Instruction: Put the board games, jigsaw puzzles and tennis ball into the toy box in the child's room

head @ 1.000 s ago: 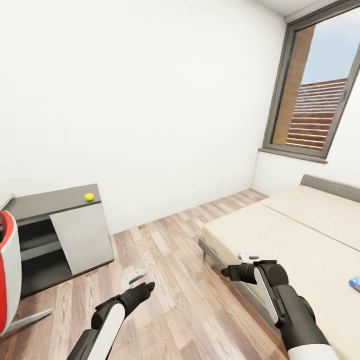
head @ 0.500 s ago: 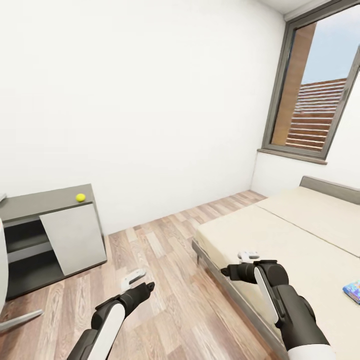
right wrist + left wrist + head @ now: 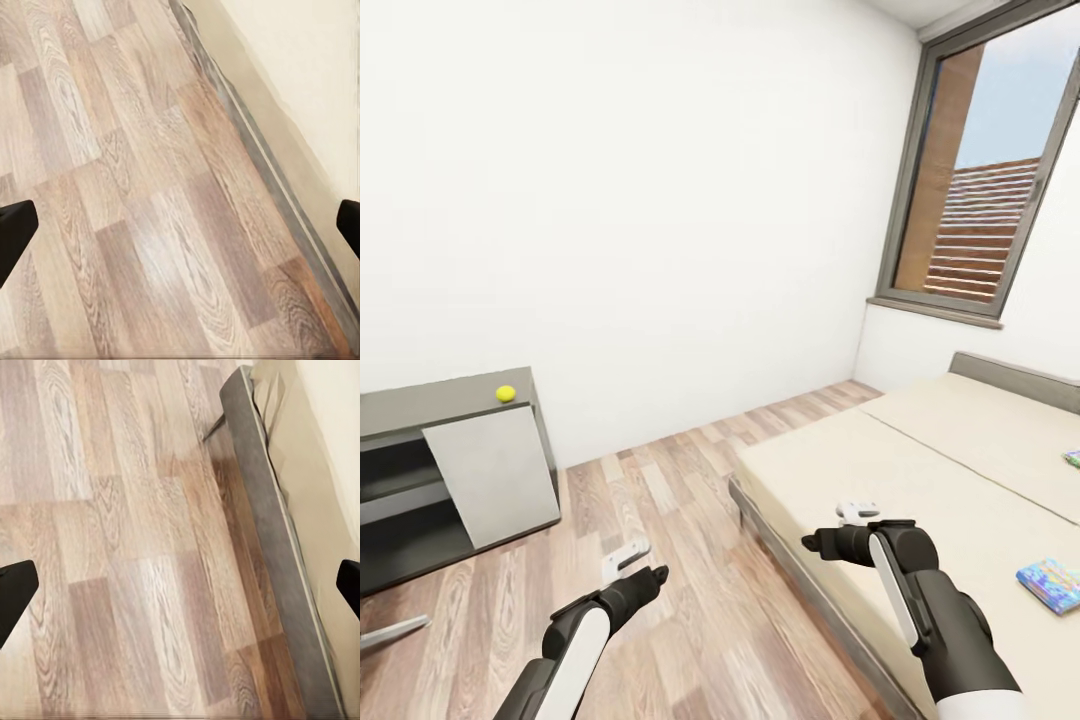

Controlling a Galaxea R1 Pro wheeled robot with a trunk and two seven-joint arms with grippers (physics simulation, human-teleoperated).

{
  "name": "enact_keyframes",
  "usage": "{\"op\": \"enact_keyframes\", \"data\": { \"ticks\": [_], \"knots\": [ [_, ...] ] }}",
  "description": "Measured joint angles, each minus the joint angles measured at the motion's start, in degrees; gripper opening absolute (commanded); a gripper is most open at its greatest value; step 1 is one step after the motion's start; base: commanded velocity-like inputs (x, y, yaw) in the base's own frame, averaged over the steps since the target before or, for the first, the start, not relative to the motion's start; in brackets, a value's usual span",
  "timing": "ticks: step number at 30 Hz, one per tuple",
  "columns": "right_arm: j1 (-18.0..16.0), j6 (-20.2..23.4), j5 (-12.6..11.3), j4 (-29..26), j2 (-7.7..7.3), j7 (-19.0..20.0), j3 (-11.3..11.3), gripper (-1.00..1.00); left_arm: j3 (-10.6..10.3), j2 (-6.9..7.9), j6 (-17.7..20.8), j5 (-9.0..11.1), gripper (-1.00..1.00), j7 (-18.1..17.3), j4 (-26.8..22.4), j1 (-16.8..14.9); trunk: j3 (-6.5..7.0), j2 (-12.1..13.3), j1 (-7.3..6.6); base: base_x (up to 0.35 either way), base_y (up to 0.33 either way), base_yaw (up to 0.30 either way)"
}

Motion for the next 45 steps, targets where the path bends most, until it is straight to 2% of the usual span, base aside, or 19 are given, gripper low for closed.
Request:
{"op": "enact_keyframes", "data": {
  "ticks": [5,8,13,45],
  "knots": [
    [0.14,-0.05,-0.05,0.14,-0.24,0.05,-0.27,1.00,0.01,0.00,0.00,0.01,1.00,0.06,0.03,0.00,0.00,0.00,-0.01,-0.105,-0.055,0.000],
    [0.29,0.00,-0.57,1.10,-1.09,1.05,-0.50,1.00,0.12,0.15,0.00,0.97,1.00,-0.61,0.08,0.23,0.00,0.00,-0.02,0.000,0.000,0.000],
    [0.29,-0.01,-0.60,1.25,-1.10,2.60,-0.50,1.00,0.12,0.15,0.00,1.17,1.00,-0.61,0.08,0.24,0.00,0.00,-0.02,0.000,0.000,0.000],
    [0.29,-0.01,-0.59,1.25,-1.10,2.60,-0.50,1.00,0.12,0.15,0.00,1.17,1.00,-0.61,0.08,0.24,0.00,0.00,-0.02,0.000,0.000,0.000]
  ]
}}
